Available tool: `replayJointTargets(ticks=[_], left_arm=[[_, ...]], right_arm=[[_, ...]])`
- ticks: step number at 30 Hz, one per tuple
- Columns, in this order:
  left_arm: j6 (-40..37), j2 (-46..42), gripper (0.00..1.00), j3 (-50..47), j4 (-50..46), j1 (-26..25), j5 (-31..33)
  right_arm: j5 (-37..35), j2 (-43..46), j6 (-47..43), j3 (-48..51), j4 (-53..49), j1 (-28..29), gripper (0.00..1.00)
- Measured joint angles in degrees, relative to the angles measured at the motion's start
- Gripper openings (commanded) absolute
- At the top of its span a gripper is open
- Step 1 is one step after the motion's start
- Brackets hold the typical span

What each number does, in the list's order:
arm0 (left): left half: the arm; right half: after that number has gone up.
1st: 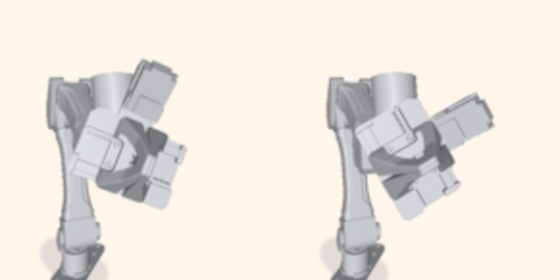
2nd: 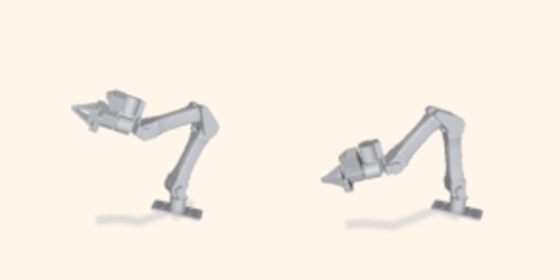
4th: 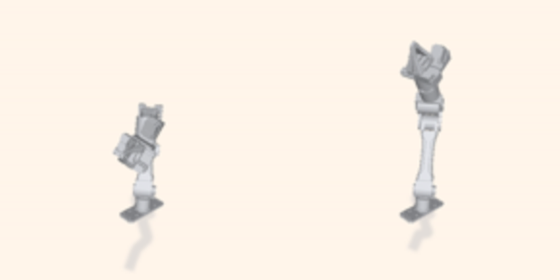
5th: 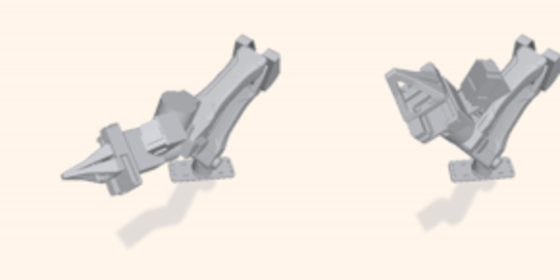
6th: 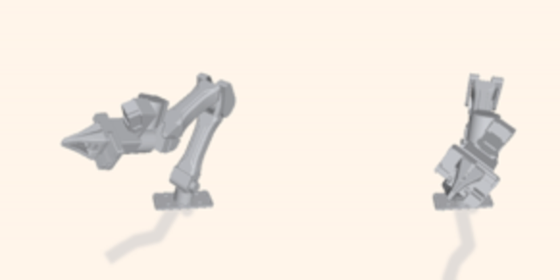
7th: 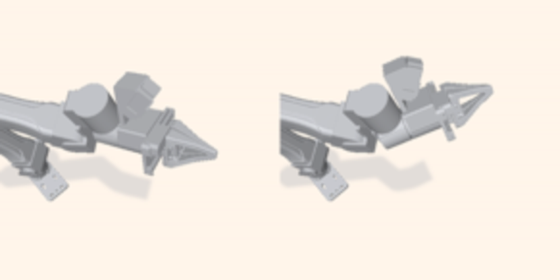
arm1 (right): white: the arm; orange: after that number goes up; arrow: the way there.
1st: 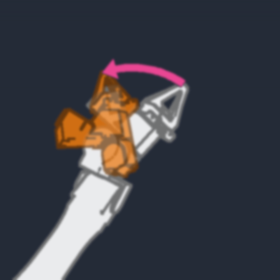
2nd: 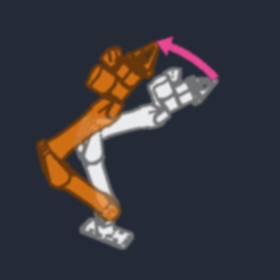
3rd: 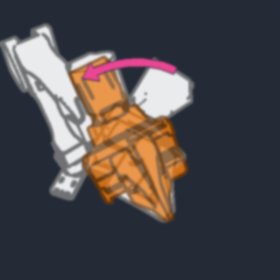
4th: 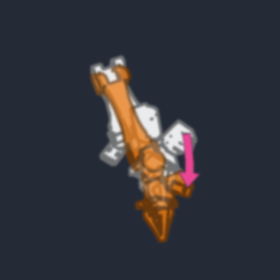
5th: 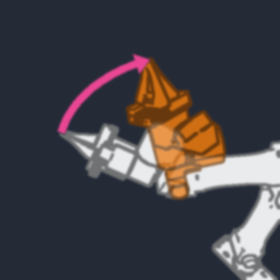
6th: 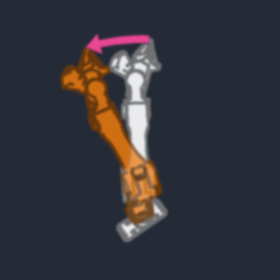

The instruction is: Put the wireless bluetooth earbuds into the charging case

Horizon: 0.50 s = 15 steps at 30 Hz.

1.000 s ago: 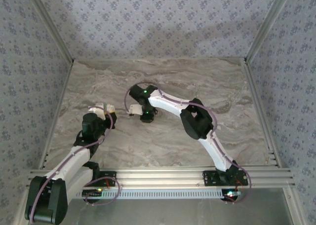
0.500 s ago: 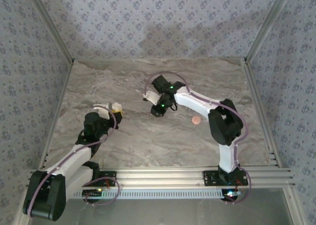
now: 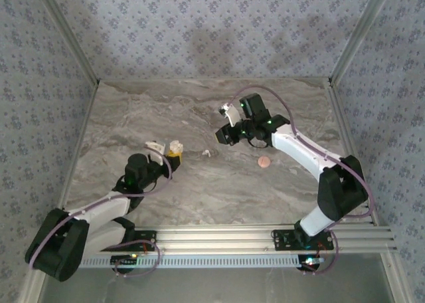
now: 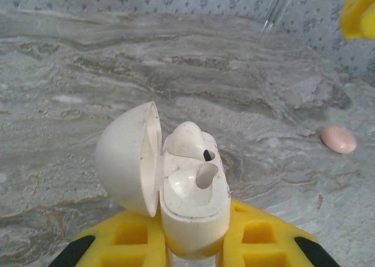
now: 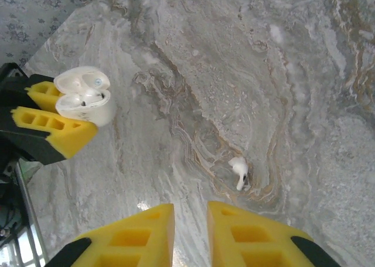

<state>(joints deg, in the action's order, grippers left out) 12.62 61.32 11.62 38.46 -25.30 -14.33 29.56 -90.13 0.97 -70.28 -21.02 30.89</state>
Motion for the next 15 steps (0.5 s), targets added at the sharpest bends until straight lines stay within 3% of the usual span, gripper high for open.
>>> replayJointTargets(ticks=[6, 15], left_arm=[[0.0, 1.0, 0.10, 1.4, -0.3, 0.0, 1.7], [-0.2, 0.5, 0.09, 2.1, -2.6, 0.0, 5.0]], right_arm=[[-3.5, -6.6, 1.2, -6.3, -8.7, 1.2, 0.37], [-12.9, -24.9, 3.1, -23.2, -22.0, 6.6, 0.40]])
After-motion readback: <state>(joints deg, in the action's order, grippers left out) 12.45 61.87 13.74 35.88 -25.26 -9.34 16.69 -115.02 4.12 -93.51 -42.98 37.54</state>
